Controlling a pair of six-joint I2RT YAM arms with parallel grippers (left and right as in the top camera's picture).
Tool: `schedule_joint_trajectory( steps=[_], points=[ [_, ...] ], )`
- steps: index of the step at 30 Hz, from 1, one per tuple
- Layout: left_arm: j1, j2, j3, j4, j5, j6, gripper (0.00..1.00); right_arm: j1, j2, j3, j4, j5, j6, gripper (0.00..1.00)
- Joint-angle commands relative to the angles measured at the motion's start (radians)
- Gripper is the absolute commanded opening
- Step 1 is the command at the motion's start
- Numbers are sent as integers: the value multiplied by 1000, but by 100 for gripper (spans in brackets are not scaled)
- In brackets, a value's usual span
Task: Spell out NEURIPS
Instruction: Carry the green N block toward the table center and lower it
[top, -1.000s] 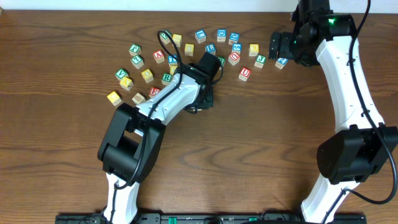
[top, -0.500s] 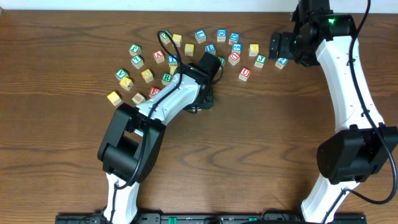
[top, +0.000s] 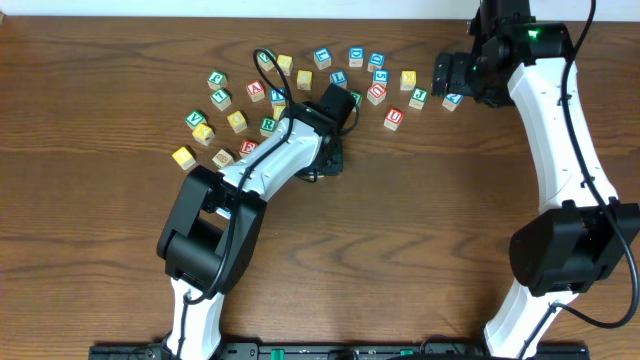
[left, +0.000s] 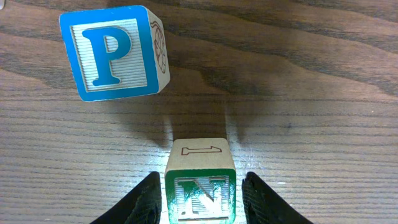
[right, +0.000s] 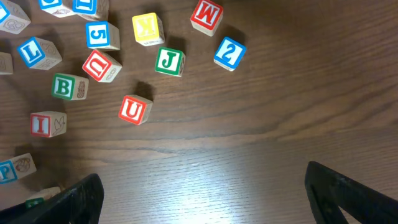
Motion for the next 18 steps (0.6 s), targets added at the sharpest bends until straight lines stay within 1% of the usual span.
schedule_joint_trajectory(
  steps=[1,5,6,7,9,16,18],
  points=[
    [-2,8,-5,-6,-9,19,41,2,8,11,-1,11,12,98],
    [-2,8,-5,-10,-9,39,41,2,8,11,-1,11,12,98],
    [-2,8,-5,-11,-8,41,40,2,8,11,-1,11,12,98],
    [-2,8,-5,-12,-8,44,36,2,8,11,-1,11,12,98],
    [-2,8,-5,-13,-8,52,35,2,8,11,-2,11,12,98],
    [-2,8,-5,-14,-9,60,35,2,8,11,-6,11,12,98],
    [-2,8,-5,-14,-9,81,35,2,8,11,-8,11,12,98]
  ],
)
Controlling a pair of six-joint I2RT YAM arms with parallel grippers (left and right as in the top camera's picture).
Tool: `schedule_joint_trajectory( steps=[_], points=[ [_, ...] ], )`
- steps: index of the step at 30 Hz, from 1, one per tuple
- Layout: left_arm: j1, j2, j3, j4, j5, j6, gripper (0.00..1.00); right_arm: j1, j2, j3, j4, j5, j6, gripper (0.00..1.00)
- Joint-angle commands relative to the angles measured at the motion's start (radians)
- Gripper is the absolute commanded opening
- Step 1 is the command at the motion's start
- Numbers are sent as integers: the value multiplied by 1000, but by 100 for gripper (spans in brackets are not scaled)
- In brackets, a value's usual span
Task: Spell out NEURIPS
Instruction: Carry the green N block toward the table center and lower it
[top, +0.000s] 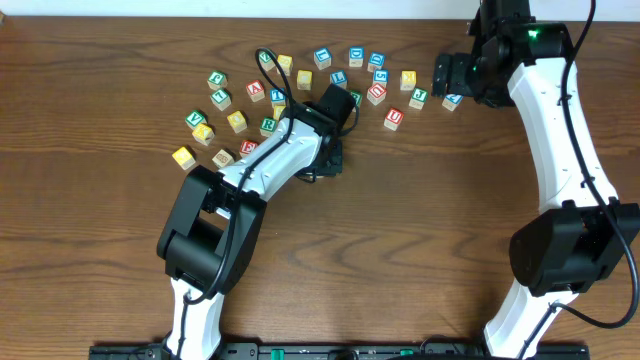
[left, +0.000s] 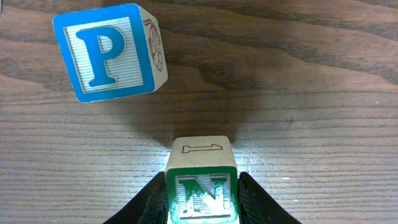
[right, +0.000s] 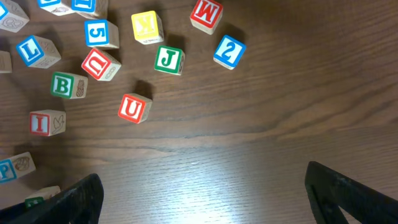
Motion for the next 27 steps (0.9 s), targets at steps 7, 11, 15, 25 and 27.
schedule_joint_trajectory(
  steps=[7,11,15,25,27],
  points=[
    [-2,8,-5,-13,-9,53,35,2,8,11,-5,11,12,99],
    [-2,8,-5,-14,-8,52,35,2,8,11,-5,11,12,99],
    [-2,8,-5,-14,-5,48,40,2,8,11,-5,12,12,99],
    [-2,8,-2,-14,-4,45,44,2,8,11,-5,12,12,99],
    [-2,6,6,-18,-4,45,49,2,8,11,-4,11,12,99]
  ],
)
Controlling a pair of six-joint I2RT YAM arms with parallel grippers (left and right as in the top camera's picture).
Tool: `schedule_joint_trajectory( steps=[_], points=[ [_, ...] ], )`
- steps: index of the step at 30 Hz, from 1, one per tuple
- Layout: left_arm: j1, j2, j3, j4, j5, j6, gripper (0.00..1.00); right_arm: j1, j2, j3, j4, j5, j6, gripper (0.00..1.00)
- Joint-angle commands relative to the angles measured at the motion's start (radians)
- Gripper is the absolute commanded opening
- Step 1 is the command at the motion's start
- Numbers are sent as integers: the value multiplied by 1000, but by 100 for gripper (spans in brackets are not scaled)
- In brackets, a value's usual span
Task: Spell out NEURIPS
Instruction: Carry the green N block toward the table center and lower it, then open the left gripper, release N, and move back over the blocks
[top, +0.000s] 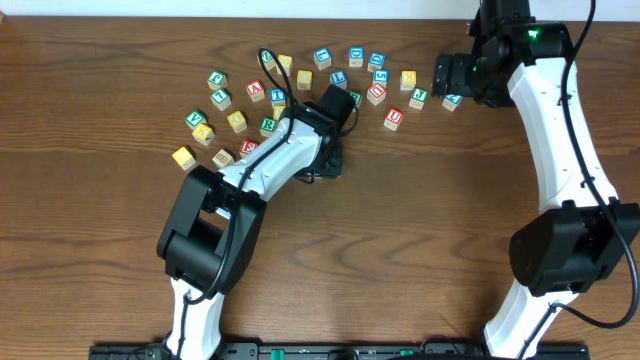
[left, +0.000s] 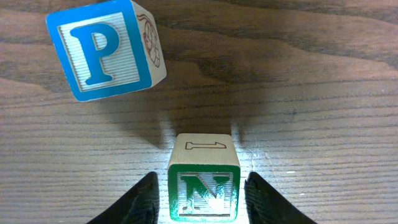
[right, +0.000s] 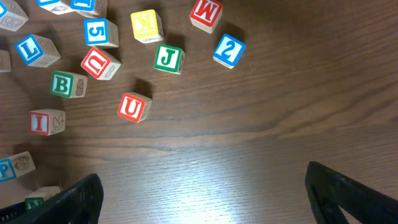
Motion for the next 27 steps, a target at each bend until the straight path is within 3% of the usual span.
schedule_joint_trajectory(
  steps=[1,15,27],
  points=[
    [-1,5,14,-11,-5,9,49,2,8,11,-2,11,12,99],
    [47,-181,54,-29,-6,18,58,2,8,11,1,11,12,99],
    [231,-341,94,-109,-5,63,61,21,8,11,4,11,12,99]
  ],
)
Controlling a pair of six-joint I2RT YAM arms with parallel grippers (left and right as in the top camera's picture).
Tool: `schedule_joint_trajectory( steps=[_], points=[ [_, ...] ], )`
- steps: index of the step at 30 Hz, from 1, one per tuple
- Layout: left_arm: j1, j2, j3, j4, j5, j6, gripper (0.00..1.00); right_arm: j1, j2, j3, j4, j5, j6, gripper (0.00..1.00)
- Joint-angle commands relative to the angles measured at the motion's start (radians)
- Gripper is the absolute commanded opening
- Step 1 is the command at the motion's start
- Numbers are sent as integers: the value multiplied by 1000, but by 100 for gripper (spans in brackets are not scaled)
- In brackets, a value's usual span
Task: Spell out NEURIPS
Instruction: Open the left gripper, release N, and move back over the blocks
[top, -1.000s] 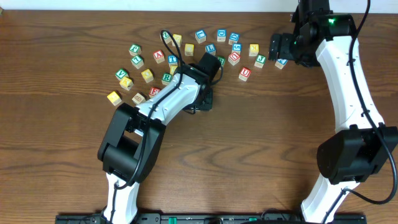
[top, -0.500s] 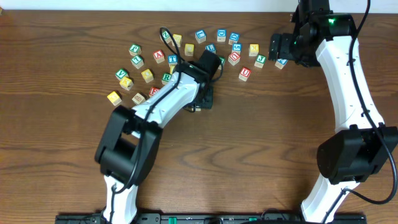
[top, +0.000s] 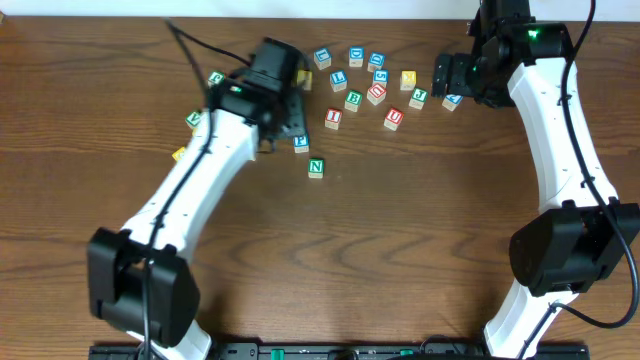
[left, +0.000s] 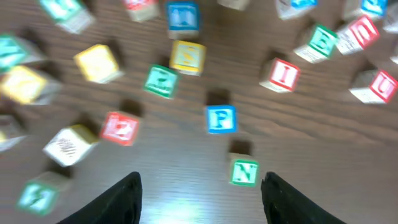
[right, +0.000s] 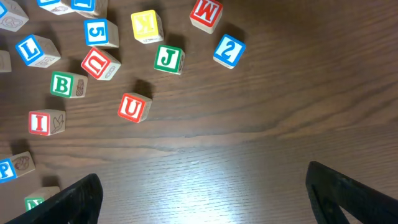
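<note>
A green N block (top: 316, 168) stands alone on the wood table (top: 420, 250), just in front of the blue P block (top: 301, 144). The left wrist view shows the N block (left: 244, 172), the P block (left: 221, 119) and a red I block (left: 283, 74) from high up. My left gripper (left: 202, 202) hangs open and empty above the table, well clear of the N; overhead, the left gripper (top: 283, 118) is over the scattered blocks. My right gripper (right: 202, 193) is open wide and empty, near two red U blocks (right: 132, 107).
Loose letter blocks arc across the back of the table: green B (right: 65, 86), green J (right: 168, 60), blue 2 (right: 228, 51), red M (right: 207, 12), yellow K (right: 148, 27). More blocks lie at the left (left: 96, 62). The right arm (top: 550, 130) stands along the right side.
My left gripper, then low and open on either side of the N block, is now raised and back over the block cluster. The N stays on the table. The right arm has not moved.
My left fingers stood open on either side of the N block near the P. Then they were shut against it on the table. Then they were open again with the block standing free. Now the gripper is high and away, the N left in place.
</note>
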Motion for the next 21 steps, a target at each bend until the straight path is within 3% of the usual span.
schedule_joint_trajectory(
  steps=[1,8,21],
  points=[
    [63,-26,65,-54,-5,40,61,24,8,11,6,11,12,99],
    [166,-25,162,-168,-5,72,62,76,8,11,30,11,12,99],
    [248,-23,161,-163,-10,72,62,131,8,11,34,11,14,99]
  ],
)
